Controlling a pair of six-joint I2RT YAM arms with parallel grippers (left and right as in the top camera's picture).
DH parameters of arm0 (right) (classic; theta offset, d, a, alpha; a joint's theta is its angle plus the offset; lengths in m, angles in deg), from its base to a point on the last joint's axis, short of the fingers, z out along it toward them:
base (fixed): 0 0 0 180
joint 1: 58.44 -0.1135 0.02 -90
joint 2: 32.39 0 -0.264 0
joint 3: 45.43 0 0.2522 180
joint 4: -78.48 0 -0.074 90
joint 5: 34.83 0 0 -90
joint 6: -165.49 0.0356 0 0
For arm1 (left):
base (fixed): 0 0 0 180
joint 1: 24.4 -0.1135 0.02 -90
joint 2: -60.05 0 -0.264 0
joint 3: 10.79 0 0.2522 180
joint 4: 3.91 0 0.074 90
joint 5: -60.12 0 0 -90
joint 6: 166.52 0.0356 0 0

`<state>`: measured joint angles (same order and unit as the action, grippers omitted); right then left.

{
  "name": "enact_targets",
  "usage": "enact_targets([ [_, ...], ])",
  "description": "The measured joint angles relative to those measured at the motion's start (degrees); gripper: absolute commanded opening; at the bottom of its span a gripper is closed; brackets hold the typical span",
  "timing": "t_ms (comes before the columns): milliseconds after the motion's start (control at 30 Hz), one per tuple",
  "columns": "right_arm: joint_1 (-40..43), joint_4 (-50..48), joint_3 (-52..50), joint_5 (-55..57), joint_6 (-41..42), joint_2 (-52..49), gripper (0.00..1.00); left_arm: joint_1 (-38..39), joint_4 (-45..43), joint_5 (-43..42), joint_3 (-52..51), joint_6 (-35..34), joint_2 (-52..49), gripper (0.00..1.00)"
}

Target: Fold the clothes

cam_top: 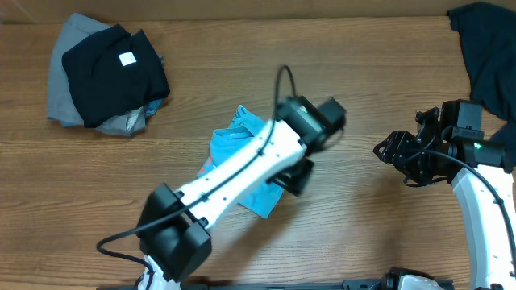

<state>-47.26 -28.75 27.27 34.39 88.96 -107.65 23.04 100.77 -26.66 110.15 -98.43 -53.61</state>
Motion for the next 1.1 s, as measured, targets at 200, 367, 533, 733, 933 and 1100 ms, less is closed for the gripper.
enact_targets([
  [200,-0.87,-1.36,0.00,-1.70,-0.13,0.00,0.57,-11.02,1.68,5.90,3.10,-0.57,0.00,0.70],
  [367,-8.83,-8.46,0.00,-5.66,-2.32,-0.02,0.55,-21.35,0.24,4.74,3.15,2.05,0.00,0.60],
  [533,-21.97,-18.49,0.11,-5.73,-0.72,-3.15,0.55,-31.36,-1.14,-3.17,3.19,8.81,0.00,0.54],
  [733,-33.22,-34.03,0.31,-3.50,8.46,-15.19,0.50,-40.76,-2.14,-12.59,3.30,15.58,1.95,0.65],
  [933,-36.06,-45.31,0.31,-2.29,19.93,-26.53,0.63,-43.95,-1.42,-15.32,4.17,18.12,9.99,0.69],
  [1100,-35.95,-54.34,0.28,-4.96,23.50,-30.23,0.07,-44.09,-0.72,-16.37,5.07,19.15,13.57,0.69],
])
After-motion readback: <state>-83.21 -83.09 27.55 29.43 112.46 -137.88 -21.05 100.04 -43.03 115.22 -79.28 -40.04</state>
